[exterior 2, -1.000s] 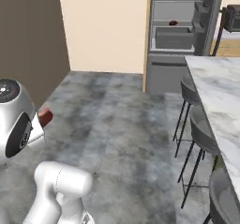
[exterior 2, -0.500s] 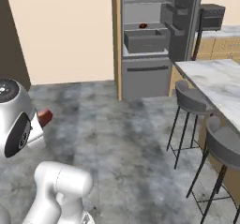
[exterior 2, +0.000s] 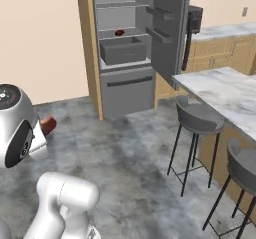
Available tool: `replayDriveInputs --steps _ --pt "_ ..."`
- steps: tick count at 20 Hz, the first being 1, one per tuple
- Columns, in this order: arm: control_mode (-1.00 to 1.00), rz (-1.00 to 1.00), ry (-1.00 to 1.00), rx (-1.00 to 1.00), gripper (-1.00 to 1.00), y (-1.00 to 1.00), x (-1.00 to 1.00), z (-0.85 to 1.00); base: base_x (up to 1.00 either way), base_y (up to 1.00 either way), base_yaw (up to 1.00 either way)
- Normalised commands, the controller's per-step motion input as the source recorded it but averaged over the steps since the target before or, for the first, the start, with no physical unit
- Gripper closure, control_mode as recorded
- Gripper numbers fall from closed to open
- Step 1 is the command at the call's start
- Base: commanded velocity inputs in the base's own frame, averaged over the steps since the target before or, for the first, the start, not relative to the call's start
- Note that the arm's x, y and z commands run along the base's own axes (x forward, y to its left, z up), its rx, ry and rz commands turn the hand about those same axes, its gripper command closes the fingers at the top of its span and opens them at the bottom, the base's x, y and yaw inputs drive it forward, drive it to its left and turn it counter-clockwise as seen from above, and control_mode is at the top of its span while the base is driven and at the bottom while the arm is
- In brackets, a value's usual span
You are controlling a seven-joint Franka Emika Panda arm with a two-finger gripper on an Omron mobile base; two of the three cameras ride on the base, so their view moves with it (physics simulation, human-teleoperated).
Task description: Place the steak on the counter behind the older steak on the same shelf of the fridge to maintain FIFO order. Close the fridge door when finished.
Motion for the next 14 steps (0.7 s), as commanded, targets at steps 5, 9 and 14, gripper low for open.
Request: replayDriveInputs --steps 5,9,14 --pt "1.00 0.00 0.00 0.00 1.00 0.00 0.00 0.00 1.00 0.81 -0.34" --pt "1.00 0.00 0.00 0.00 1.00 0.00 0.00 0.00 1.00 0.74 -0.14" --pt "1.00 0.00 0.00 0.00 1.00 0.00 0.00 0.00 1.00 0.41 0.02"
